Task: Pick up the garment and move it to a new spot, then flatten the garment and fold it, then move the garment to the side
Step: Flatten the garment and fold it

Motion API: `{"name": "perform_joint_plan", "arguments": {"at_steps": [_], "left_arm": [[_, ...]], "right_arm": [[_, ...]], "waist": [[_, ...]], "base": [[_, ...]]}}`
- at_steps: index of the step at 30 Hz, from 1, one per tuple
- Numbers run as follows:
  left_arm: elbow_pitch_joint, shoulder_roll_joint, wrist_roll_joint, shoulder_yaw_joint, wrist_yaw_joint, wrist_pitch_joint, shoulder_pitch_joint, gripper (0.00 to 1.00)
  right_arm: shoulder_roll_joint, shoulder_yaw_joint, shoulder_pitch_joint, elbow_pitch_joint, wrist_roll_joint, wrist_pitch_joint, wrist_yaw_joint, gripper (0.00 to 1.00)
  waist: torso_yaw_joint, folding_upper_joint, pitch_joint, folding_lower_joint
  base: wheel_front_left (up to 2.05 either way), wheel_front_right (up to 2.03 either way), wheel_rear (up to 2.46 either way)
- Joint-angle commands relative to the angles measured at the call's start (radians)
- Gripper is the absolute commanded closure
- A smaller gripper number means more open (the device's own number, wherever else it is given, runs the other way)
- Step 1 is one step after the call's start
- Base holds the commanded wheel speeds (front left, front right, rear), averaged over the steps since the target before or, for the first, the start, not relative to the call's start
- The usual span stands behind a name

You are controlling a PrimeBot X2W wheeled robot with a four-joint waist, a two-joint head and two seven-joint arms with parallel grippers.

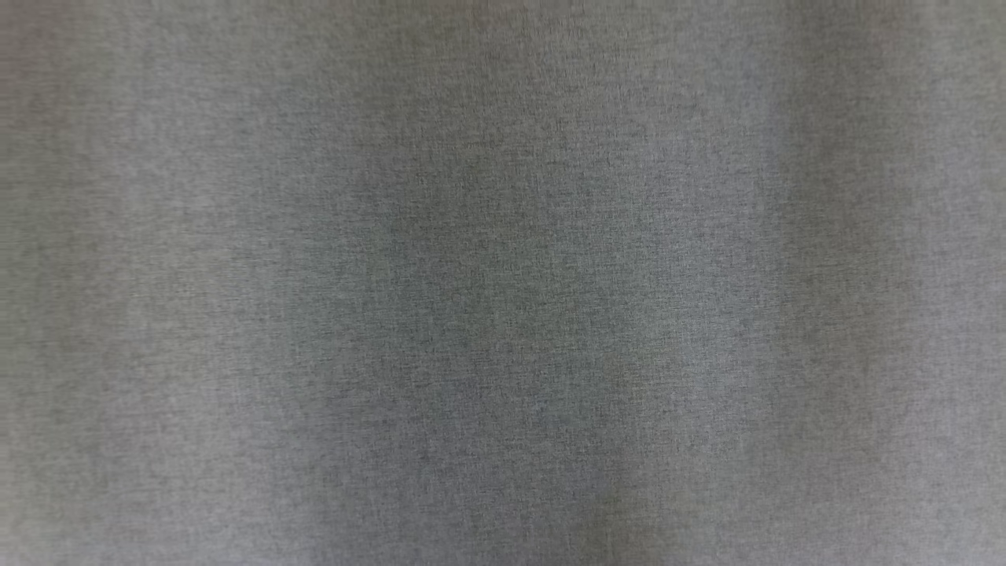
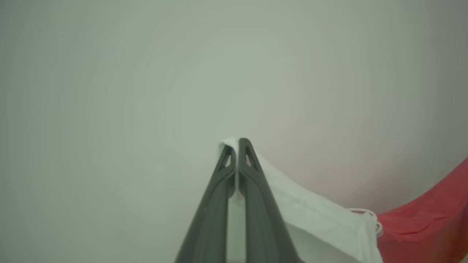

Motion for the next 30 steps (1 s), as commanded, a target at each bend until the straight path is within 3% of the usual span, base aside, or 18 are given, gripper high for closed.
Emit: {"name": "perform_joint_plan", "arguments": {"at_steps": [1, 4, 12, 16, 21, 25, 30], "left_arm": [[-0.013, 0.021, -0.009, -0.025, 0.003, -0.012, 0.039, 1.0], [-0.079, 0.075, -0.039, -0.098, 0.003, -0.021, 0.119, 1.0], [-0.256, 0.168, -0.219, -0.089, 0.006, -0.099, 0.478, 1.0], [-0.42, 0.196, -0.291, -0.05, 0.078, -0.128, 0.722, 1.0], [-0.682, 0.227, -0.309, 0.043, 0.211, -0.14, 1.046, 1.0], [-0.891, 0.173, -0.27, 0.219, 0.298, -0.139, 1.343, 1.0], [-1.077, 0.079, -0.201, 0.346, 0.339, -0.139, 1.673, 1.0]], "right_arm": [[-0.002, 0.019, 0.032, -0.018, 0.021, -0.006, -0.002, 1.0], [-0.031, 0.069, 0.109, -0.062, 0.074, -0.016, -0.002, 1.0], [-0.157, 0.173, 0.471, -0.265, 0.26, -0.032, -0.002, 1.0], [-0.224, 0.19, 0.711, -0.389, 0.345, -0.045, -0.002, 1.0], [-0.284, 0.18, 1.009, -0.526, 0.409, -0.065, -0.002, 1.0], [-0.292, 0.148, 1.231, -0.607, 0.431, -0.087, -0.002, 1.0], [-0.269, 0.123, 1.454, -0.678, 0.404, -0.089, -0.002, 1.0]], "waist": [[0.003, -0.0003, -0.02, -0.0001], [-0.004, -0.0003, -0.06, -0.0001], [0.017, -0.0003, -0.206, -0.0001], [0.019, -0.0003, -0.276, -0.0001], [0.023, -0.0003, -0.338, -0.0001], [0.029, -0.0003, -0.38, -0.0001], [0.037, -0.0003, -0.419, -0.0001]], "base": [[0.0, 0.0, 0.0], [0.0, 0.0, 0.0], [0.0, 0.0, 0.0], [0.0, 0.0, 0.0], [0.0, 0.0, 0.0], [0.0, 0.0, 0.0], [0.0, 0.0, 0.0]]}}
